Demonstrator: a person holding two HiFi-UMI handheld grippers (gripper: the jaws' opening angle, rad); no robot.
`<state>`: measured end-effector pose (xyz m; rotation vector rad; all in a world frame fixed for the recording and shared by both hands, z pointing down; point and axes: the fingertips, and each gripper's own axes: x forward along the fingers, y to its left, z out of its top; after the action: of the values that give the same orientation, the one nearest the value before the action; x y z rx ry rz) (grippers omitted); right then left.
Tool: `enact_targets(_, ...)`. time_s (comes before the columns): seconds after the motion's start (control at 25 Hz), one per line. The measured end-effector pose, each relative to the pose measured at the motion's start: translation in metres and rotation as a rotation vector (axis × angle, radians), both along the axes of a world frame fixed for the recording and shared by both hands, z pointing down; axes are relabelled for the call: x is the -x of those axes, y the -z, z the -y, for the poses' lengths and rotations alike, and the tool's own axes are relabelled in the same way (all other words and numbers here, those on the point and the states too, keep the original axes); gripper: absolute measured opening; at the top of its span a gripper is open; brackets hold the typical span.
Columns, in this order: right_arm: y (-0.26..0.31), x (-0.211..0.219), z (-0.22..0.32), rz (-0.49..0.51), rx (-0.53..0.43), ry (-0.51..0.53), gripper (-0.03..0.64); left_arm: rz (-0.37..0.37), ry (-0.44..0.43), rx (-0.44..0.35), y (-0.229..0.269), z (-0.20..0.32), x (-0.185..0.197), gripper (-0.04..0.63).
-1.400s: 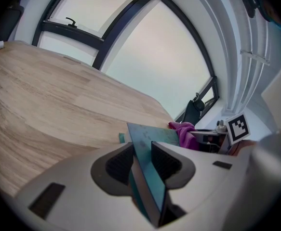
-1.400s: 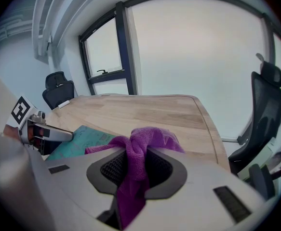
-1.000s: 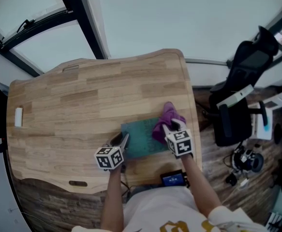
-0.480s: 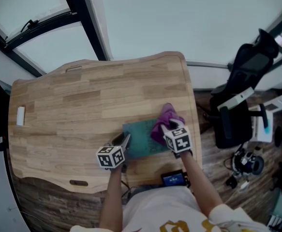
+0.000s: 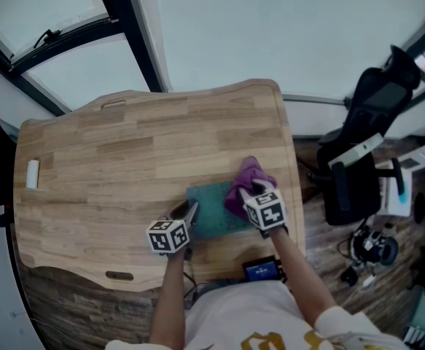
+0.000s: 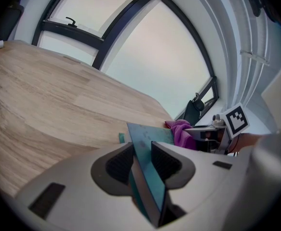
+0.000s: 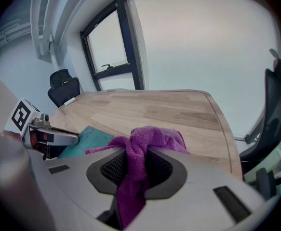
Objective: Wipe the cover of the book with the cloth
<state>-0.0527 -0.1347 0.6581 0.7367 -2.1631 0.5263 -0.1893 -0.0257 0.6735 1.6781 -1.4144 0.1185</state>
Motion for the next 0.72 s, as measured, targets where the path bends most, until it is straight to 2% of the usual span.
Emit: enact_targets(0.72,0.001,0.037,-0.011,0.015,0.002,0.085,0.075,-0.001,-0.001,-0.003,0.001,0.001,-0.001,0.118)
